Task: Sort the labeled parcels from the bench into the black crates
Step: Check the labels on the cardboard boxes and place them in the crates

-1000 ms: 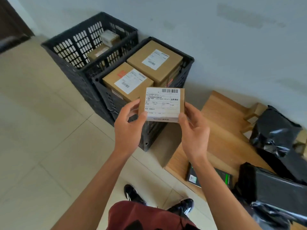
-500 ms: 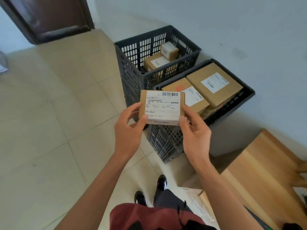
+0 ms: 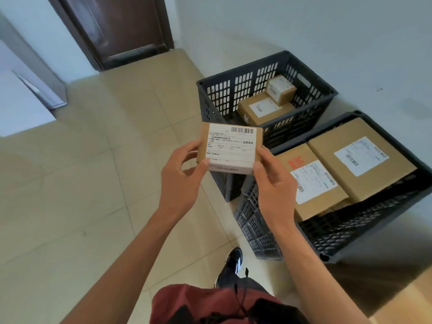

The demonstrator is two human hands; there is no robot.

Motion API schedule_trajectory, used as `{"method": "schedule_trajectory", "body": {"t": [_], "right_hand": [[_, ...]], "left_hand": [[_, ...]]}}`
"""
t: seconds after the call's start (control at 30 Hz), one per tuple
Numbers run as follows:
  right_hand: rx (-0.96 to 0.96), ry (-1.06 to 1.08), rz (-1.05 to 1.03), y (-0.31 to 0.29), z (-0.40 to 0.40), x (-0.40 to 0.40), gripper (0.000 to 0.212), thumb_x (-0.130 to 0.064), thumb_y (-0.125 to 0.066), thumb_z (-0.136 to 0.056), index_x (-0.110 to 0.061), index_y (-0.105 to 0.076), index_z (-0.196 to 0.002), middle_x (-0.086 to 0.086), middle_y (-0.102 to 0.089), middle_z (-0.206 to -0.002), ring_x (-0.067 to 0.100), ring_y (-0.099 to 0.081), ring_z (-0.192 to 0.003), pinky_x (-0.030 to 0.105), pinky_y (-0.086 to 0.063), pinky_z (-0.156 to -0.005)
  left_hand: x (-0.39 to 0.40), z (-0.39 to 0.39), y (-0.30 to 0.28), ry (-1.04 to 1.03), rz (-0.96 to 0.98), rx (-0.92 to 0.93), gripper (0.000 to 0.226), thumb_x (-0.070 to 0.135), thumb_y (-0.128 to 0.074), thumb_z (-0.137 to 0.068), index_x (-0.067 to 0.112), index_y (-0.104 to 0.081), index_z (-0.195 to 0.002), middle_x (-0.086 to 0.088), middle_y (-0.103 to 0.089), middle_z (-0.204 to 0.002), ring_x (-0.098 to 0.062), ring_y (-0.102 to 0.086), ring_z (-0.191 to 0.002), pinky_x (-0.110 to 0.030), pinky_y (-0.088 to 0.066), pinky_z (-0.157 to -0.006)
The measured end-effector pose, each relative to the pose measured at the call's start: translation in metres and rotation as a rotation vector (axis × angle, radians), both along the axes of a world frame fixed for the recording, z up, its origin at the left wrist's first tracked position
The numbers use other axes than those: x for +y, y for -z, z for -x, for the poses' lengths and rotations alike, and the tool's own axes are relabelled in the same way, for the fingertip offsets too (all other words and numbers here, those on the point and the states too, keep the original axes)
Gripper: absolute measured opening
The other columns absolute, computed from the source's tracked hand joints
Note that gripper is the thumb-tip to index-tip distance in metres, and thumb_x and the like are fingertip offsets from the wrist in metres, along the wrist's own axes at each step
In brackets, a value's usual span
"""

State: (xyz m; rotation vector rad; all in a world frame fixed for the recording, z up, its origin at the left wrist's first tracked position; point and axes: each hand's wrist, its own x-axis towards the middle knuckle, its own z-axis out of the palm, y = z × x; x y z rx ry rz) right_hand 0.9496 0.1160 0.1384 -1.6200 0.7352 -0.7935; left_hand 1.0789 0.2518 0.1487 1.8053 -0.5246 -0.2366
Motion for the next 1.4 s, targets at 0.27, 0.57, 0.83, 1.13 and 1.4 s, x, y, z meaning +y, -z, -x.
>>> {"method": "schedule_trajectory", "body": {"t": [0.27, 0.57, 0.83, 1.13, 1.4], "right_hand": [[-0.028, -0.057, -0.029, -0.007, -0.063, -0.037, 0.039, -0.008, -0.059, -0.104, -0.039, -0.062, -0.126, -0.007, -0.066, -0.138, -0.006, -0.058, -0.127, 0.007, -0.048, -0.095], [0.112, -0.019, 0.047, 0.015, -0.143, -0.064, 0.045, -0.010, -0.065, -0.101, -0.021, -0.061, -0.144, -0.007, -0.062, -0.145, 0.002, -0.056, -0.134, 0.019, -0.050, -0.105], [0.167, 0.115, -0.023, 0.013, -0.238, -0.075, 0.047, -0.013, -0.065, -0.101, -0.024, -0.058, -0.147, -0.008, -0.059, -0.149, -0.009, -0.057, -0.126, 0.019, -0.051, -0.105], [0.179, 0.373, -0.080, 0.020, -0.273, -0.093, 0.048, -0.011, -0.065, -0.102, -0.025, -0.055, -0.147, -0.008, -0.058, -0.150, -0.002, -0.051, -0.138, 0.011, -0.046, -0.104], [0.126, 0.526, -0.157, 0.038, -0.266, -0.150, 0.048, -0.013, -0.063, -0.103, -0.028, -0.056, -0.148, -0.011, -0.058, -0.149, -0.011, -0.049, -0.134, 0.019, -0.048, -0.109]], "left_hand": [[-0.036, -0.059, 0.003, -0.043, -0.020, -0.004, 0.043, 0.013, -0.067, -0.099, 0.025, -0.061, -0.140, 0.011, -0.066, -0.132, 0.004, -0.060, -0.116, -0.003, -0.047, -0.081], [-0.068, -0.153, 0.020, 0.028, -0.022, 0.034, 0.043, 0.013, -0.066, -0.100, 0.021, -0.061, -0.142, 0.009, -0.065, -0.133, -0.004, -0.062, -0.120, -0.004, -0.047, -0.084], [-0.095, -0.263, 0.022, 0.177, -0.004, 0.074, 0.044, 0.008, -0.066, -0.099, 0.022, -0.061, -0.141, 0.009, -0.064, -0.132, -0.006, -0.061, -0.120, -0.002, -0.047, -0.081], [-0.158, -0.322, 0.033, 0.426, -0.063, 0.069, 0.044, 0.011, -0.066, -0.100, 0.024, -0.061, -0.142, 0.010, -0.063, -0.133, 0.007, -0.059, -0.116, -0.003, -0.047, -0.085], [-0.243, -0.326, 0.047, 0.611, -0.117, 0.007, 0.044, 0.017, -0.067, -0.100, 0.024, -0.060, -0.143, 0.015, -0.064, -0.134, 0.002, -0.060, -0.121, -0.010, -0.051, -0.091]]}}
